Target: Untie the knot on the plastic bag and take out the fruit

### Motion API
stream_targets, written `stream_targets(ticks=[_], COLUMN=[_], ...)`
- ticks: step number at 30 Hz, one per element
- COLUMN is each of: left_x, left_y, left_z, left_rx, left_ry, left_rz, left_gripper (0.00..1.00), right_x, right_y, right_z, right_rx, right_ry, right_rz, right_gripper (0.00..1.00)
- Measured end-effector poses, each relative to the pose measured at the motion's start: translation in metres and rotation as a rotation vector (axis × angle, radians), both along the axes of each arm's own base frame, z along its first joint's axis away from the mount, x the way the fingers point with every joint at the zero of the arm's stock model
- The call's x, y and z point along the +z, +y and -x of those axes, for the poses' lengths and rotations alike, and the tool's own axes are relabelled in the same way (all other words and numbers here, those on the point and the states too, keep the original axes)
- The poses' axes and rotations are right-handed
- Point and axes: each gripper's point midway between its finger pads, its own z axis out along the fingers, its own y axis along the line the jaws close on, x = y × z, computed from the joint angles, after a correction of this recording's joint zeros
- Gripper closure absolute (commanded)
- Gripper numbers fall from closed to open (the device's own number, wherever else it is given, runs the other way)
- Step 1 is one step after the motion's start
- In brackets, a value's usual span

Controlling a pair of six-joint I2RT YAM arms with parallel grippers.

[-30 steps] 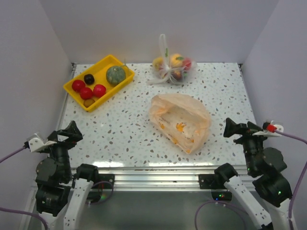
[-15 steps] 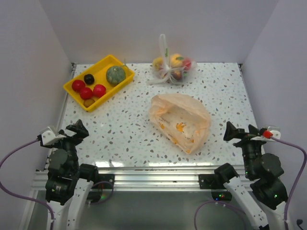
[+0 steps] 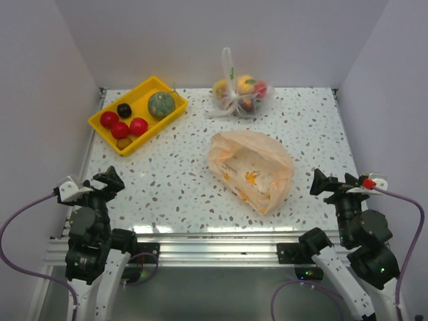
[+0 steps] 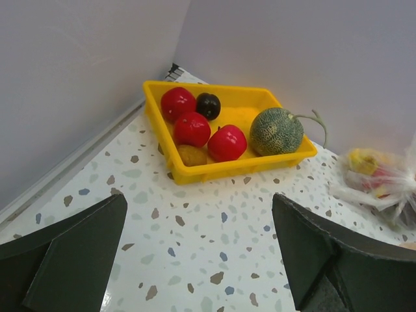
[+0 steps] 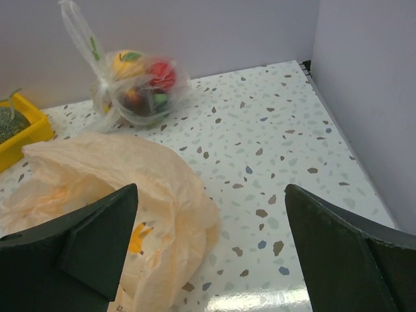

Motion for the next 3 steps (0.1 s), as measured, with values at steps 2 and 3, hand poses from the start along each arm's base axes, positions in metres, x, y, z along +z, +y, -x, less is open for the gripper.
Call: stream_targets(ticks=[2, 3], left_x=[0.0006, 0.0013], left_y=[0.0004, 0.0007], left_z=[-0.0001, -0.0002], left_rx=[0.002, 0.004], left_ry=[-0.003, -0.006], left_rz=[0.0, 0.0], left_gripper=[0.0, 0.0], right_x=[0.0001, 0.0], right_y=[-0.0005, -0.0008], right_z=[0.0, 0.0], right_rx=[-0.003, -0.005], right_ry=[0.0, 0.0], right_rz=[0.0, 0.0], right_gripper=[0.01, 0.01])
